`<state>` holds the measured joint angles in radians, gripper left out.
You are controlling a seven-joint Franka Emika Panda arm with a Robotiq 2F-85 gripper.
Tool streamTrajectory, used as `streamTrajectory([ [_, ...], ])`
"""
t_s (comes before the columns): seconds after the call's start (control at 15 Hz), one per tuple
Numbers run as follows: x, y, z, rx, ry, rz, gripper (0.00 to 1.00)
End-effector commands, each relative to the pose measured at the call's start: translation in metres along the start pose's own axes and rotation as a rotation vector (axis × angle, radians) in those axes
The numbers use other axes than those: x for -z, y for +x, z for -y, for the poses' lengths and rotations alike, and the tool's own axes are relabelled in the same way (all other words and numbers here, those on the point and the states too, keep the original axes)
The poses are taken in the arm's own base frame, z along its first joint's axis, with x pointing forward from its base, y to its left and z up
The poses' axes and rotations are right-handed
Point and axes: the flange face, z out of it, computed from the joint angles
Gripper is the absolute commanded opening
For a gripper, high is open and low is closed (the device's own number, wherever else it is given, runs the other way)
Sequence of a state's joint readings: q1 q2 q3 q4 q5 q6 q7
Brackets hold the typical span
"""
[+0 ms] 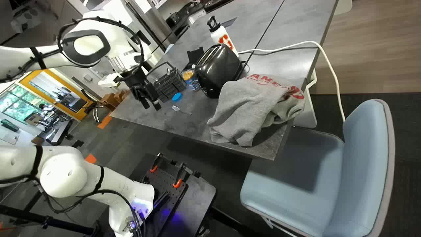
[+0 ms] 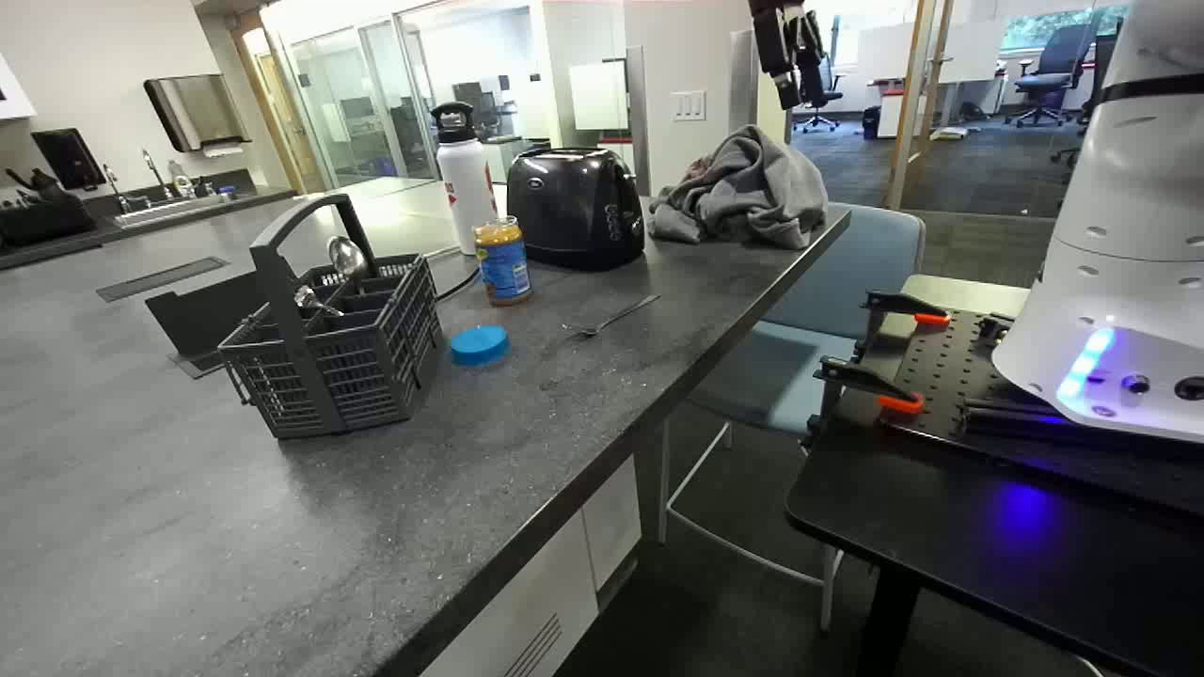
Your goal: Push the toaster press handle down, then flick it back up
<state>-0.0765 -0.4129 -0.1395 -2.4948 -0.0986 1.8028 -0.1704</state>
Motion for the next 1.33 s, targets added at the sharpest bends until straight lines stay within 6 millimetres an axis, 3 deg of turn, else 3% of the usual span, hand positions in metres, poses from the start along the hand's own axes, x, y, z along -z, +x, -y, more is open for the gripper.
streamTrajectory([
  [0.0,0.001,0.0,0.0,0.0,0.0,0.001,1.0],
  [0.4,0.001,0.0,0.0,0.0,0.0,0.001,1.0],
  [0.53,0.007,0.01,0.002,-0.01,-0.033,-0.067,1.0],
  [1.0,0.044,0.085,0.013,0.009,-0.124,-0.343,1.0],
  [1.27,0.047,0.136,0.01,-0.015,-0.132,-0.42,1.0],
])
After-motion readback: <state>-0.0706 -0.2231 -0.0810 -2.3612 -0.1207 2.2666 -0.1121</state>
